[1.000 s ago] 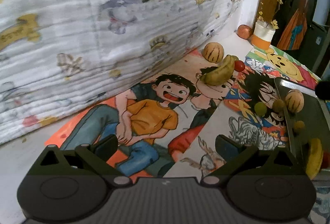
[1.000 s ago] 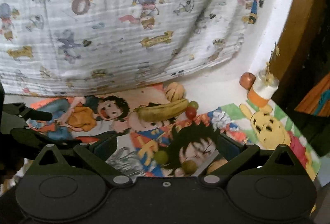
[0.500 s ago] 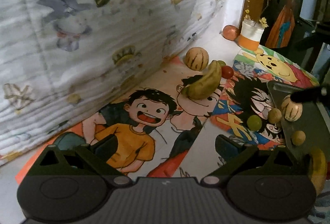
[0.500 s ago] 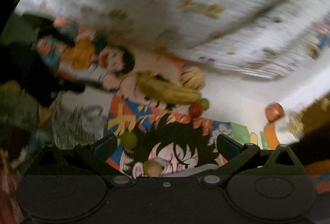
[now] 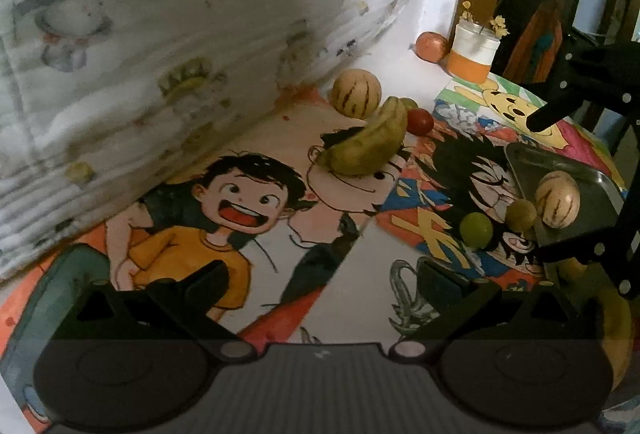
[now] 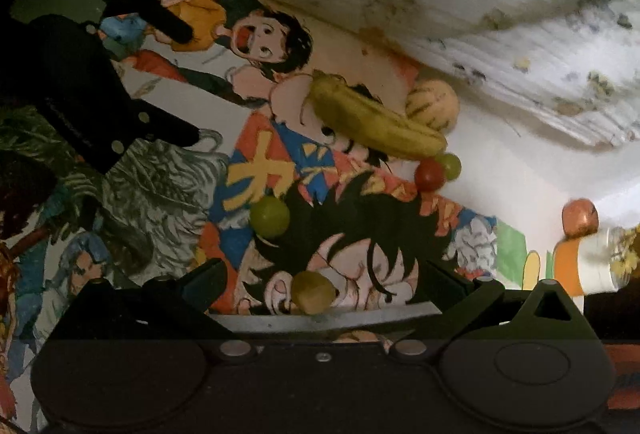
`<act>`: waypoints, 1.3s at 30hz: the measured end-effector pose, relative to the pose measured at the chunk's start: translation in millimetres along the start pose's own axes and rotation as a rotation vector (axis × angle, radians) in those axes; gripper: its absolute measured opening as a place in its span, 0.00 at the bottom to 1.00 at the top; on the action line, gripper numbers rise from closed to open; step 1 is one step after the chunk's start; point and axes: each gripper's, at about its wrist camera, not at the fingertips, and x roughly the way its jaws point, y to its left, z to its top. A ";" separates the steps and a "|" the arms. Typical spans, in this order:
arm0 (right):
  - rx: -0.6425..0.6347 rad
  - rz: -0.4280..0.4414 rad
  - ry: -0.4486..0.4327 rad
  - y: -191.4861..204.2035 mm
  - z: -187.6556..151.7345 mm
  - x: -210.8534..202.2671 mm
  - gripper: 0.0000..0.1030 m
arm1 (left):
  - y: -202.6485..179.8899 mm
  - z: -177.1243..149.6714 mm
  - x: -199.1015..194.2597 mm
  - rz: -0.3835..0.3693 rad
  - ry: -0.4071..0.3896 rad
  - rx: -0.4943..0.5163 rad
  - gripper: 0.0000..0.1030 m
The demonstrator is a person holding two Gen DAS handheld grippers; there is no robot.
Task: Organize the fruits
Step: 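Move both tools toward the loose fruit pile beside the tray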
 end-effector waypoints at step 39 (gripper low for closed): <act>0.081 0.102 -0.041 -17.0 21.2 21.9 0.79 | 37.8 3.8 6.9 -0.245 -0.043 -0.469 1.00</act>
